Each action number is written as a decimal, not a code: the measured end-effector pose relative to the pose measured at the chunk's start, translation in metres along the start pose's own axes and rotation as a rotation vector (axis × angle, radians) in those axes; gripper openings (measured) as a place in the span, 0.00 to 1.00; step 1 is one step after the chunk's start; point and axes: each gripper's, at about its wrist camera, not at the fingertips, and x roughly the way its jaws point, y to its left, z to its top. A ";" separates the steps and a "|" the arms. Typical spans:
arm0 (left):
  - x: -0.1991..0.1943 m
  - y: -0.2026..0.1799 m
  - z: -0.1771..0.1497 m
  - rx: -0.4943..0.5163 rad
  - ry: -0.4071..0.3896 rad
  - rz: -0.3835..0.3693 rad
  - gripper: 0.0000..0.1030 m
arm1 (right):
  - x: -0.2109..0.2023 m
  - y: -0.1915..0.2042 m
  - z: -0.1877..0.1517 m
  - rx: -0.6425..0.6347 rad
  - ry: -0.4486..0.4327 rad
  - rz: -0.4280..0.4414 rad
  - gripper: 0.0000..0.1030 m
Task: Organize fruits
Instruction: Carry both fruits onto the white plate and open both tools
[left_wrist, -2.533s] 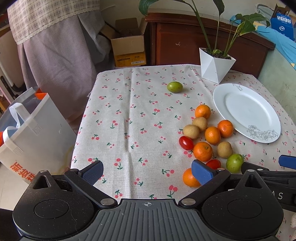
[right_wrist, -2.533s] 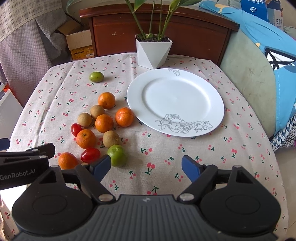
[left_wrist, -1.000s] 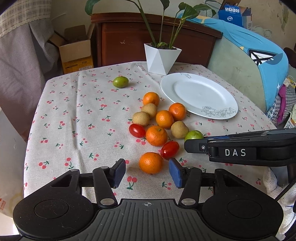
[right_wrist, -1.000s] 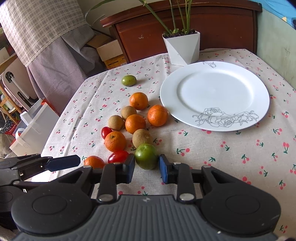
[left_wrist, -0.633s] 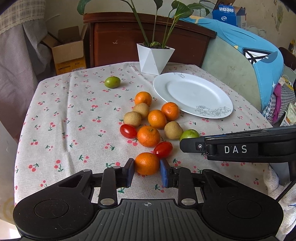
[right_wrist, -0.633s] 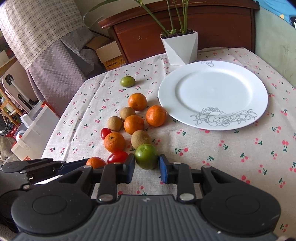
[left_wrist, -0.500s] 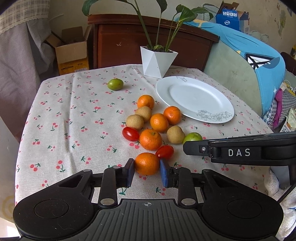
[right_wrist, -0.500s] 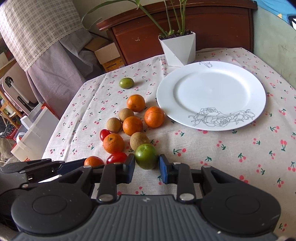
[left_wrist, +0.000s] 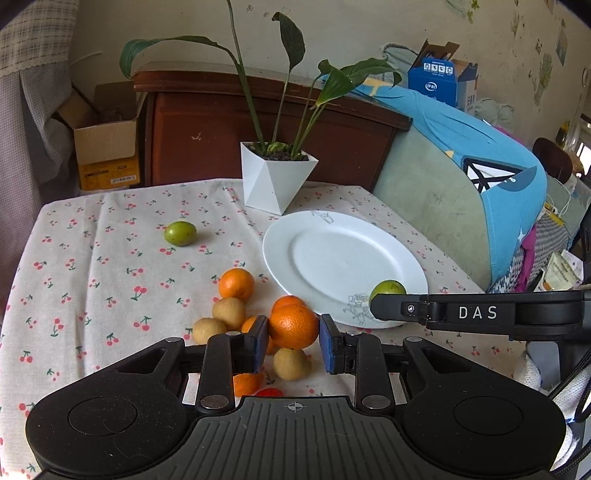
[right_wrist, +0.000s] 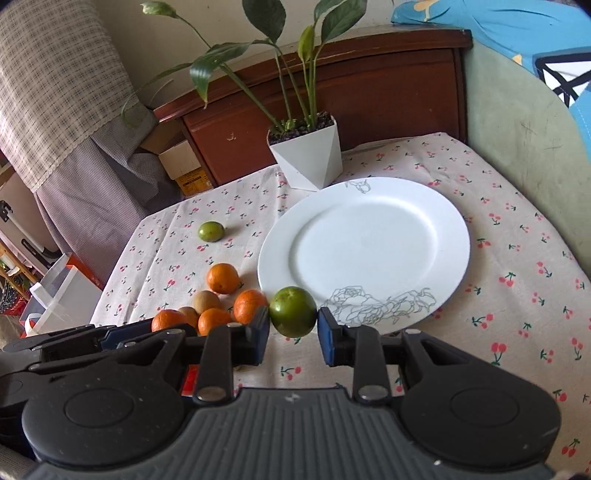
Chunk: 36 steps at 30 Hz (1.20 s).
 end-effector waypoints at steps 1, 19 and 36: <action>0.005 -0.003 0.002 0.011 0.001 -0.001 0.26 | 0.002 -0.005 0.000 0.015 -0.001 -0.008 0.27; 0.067 -0.022 0.018 0.072 0.037 -0.029 0.26 | 0.024 -0.034 0.006 0.114 -0.010 -0.049 0.28; 0.050 -0.016 0.040 0.049 0.057 0.008 0.49 | 0.016 -0.036 0.009 0.143 -0.046 -0.040 0.31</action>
